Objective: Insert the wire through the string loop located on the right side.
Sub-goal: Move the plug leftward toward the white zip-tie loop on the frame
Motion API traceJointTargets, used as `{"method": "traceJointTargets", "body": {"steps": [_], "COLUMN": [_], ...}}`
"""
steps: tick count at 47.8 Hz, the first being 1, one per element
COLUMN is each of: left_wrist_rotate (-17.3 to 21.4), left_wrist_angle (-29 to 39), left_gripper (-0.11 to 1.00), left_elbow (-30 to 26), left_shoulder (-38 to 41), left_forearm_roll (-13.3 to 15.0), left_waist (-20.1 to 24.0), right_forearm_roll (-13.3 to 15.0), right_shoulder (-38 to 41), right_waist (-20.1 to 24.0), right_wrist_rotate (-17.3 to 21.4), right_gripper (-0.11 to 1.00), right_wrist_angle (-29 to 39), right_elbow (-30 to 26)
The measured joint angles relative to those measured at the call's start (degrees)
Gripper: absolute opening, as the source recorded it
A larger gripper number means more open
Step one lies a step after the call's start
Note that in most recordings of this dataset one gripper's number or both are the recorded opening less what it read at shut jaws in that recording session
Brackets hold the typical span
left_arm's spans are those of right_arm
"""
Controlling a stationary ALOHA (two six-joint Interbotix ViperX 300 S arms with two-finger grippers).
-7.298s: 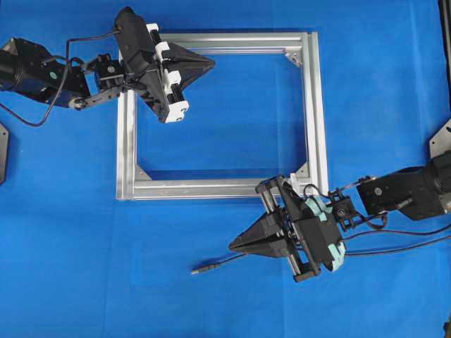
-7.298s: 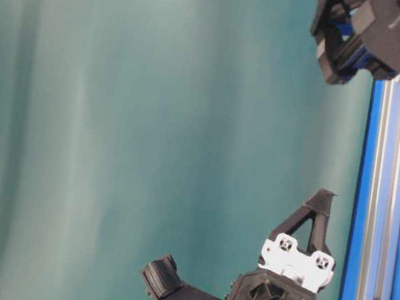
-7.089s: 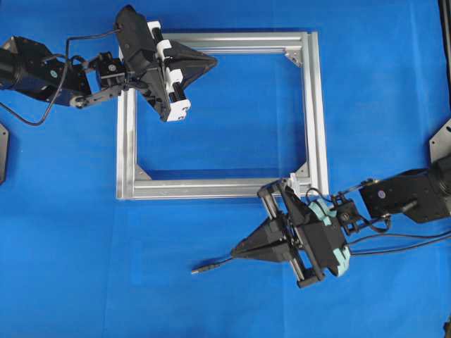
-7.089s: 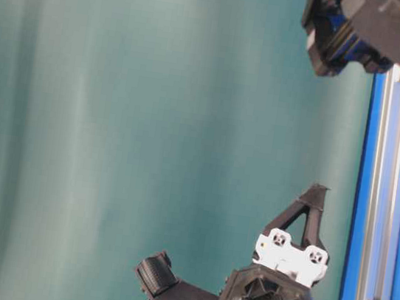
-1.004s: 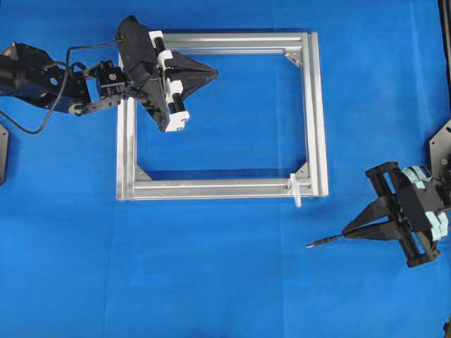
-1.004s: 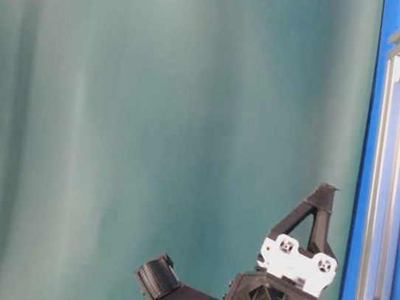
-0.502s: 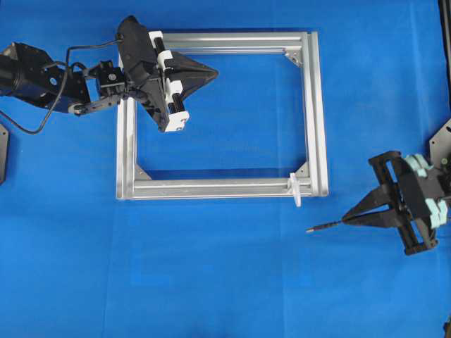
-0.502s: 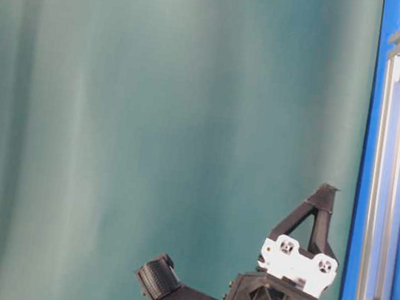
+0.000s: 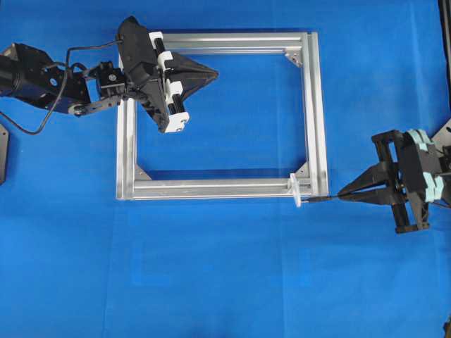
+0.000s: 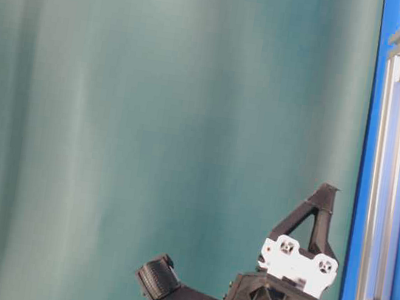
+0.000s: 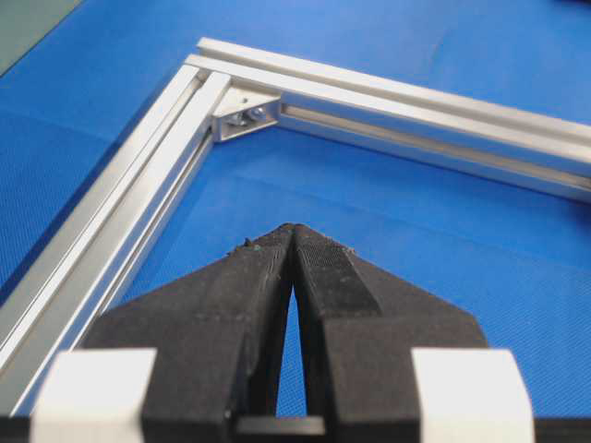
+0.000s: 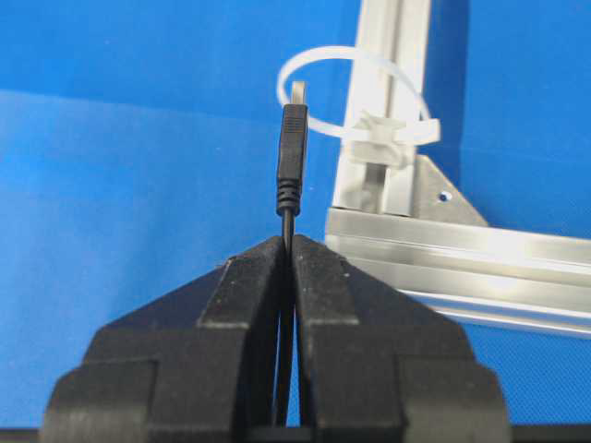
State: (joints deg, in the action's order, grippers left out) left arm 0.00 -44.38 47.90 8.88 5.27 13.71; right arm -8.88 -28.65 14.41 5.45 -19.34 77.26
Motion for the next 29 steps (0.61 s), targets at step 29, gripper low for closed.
{"method": "traceJointTargets", "body": {"steps": [29], "left_wrist_rotate": [0.0], "left_wrist_angle": [0.0], "left_gripper": [0.00], "left_elbow": [0.0], "left_shoulder": [-0.1], "left_forearm_roll": [0.0], "left_waist": [-0.1], "right_forearm_roll": [-0.1], "right_shoulder": [0.0], "right_waist": [-0.6], "right_wrist_rotate": [-0.3], "right_gripper": [-0.03], "right_wrist_angle": [-0.7], "right_elbow": [0.0]}}
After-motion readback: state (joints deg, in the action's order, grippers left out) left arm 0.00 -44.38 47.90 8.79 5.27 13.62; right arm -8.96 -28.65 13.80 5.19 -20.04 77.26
